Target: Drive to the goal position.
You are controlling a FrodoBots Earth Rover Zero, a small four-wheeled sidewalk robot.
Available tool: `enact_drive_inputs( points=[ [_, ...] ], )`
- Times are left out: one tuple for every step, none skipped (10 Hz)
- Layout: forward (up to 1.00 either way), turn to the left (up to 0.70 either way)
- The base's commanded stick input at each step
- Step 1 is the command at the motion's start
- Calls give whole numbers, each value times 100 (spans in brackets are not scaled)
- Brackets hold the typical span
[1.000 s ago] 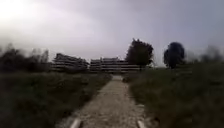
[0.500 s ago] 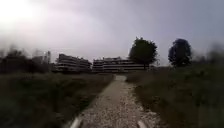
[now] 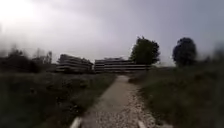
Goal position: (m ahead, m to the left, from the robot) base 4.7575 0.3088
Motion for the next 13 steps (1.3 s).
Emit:
enact_drive_inputs(
  points=[
    [70,0],
    [70,0],
    [70,-3],
    [70,-22],
    [70,-35],
    [70,-1],
    [70,0],
    [70,0],
    [70,0],
    [70,0],
    [70,0],
    [70,0],
    [70,0]
  ],
)
